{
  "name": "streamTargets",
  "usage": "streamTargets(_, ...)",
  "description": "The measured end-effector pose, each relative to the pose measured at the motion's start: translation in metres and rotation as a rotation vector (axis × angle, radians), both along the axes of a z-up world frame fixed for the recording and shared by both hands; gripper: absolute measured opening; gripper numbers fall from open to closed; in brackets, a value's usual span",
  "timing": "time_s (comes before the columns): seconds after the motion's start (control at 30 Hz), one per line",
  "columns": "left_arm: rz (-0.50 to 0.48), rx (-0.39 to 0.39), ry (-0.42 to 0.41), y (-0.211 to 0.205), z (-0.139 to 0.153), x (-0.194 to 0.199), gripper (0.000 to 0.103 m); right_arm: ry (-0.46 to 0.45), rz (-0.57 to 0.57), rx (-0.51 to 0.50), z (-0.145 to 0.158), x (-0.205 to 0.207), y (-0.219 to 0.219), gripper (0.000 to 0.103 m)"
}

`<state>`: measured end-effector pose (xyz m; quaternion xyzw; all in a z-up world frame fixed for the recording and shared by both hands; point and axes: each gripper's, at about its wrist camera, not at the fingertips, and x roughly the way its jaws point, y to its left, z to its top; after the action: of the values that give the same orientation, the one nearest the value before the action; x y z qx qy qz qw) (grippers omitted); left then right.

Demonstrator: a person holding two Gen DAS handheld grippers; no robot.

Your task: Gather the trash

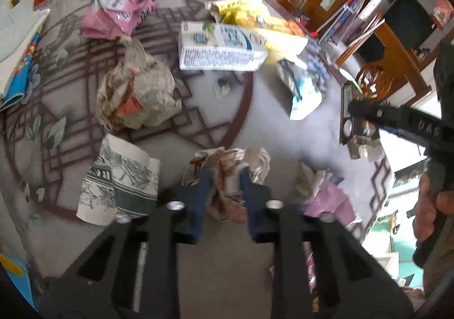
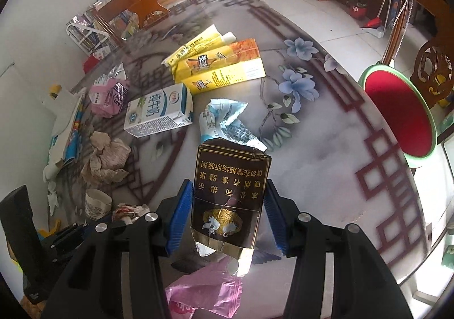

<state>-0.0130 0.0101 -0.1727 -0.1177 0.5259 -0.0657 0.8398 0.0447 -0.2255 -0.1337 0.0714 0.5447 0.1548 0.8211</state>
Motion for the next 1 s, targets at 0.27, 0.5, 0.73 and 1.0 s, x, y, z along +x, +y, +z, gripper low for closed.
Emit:
streamTargets(0.27,0.023,-0.038,-0.093,0.001,0.036,0.002,0.000,-0.061,-0.016,0.016,0.019,-0.001,-0.004,0.049)
streamTargets(0.5,0.004,-0.059,-0.152,-0.004,0.061,0.008,0.000,-0.062,-0.044,0.020,0.020,0.002,-0.015,0.049)
streamTargets(0.73,0.023,-0.062,-0.144,0.005,0.060,0.008,0.000,-0.059,-0.060,0.017,0.020,0.002,-0.019,0.049)
streamTargets(1.0,0.015,-0.075,-0.076,0.019,0.038,0.001,0.036,-0.038,-0.065,0.022,0.014,0.003,-0.022,0.049)
